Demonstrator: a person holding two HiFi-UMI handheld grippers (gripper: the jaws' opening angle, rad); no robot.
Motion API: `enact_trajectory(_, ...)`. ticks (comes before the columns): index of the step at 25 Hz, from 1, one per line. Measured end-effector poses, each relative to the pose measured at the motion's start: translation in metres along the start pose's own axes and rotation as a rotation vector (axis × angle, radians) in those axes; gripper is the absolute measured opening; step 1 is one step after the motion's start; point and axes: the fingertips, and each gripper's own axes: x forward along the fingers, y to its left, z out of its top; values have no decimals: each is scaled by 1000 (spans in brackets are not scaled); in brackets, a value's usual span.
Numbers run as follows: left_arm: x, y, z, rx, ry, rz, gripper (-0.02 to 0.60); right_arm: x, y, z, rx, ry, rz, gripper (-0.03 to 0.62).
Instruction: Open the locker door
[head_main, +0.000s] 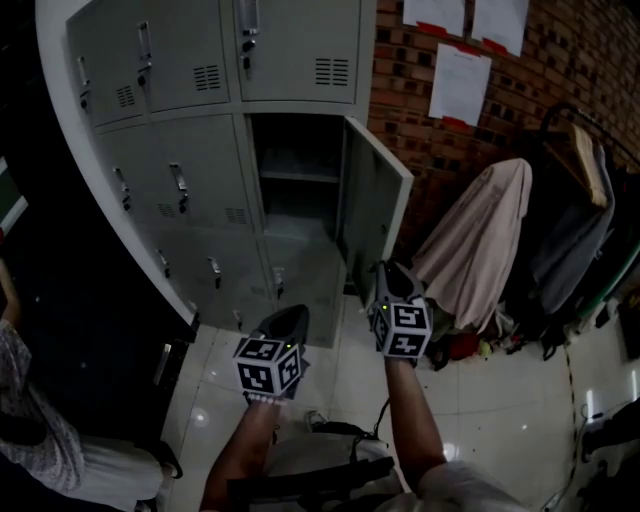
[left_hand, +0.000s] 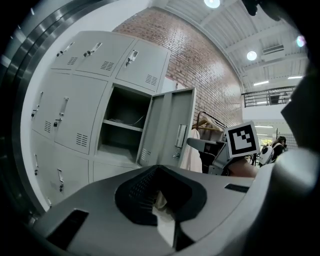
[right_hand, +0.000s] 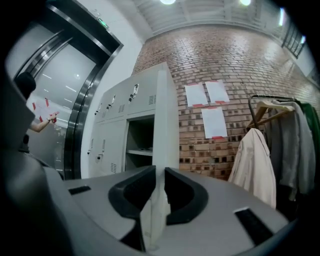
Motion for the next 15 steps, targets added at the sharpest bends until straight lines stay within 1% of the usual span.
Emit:
enact_trajectory(6,7,-3,-1,-3,4,-9,-2,0,-12,1,-14,-3,-16,52)
enact_trajectory(15,-2,7,-3,-18,-2,16,-2,-2,3,1,-43,5,-8,52)
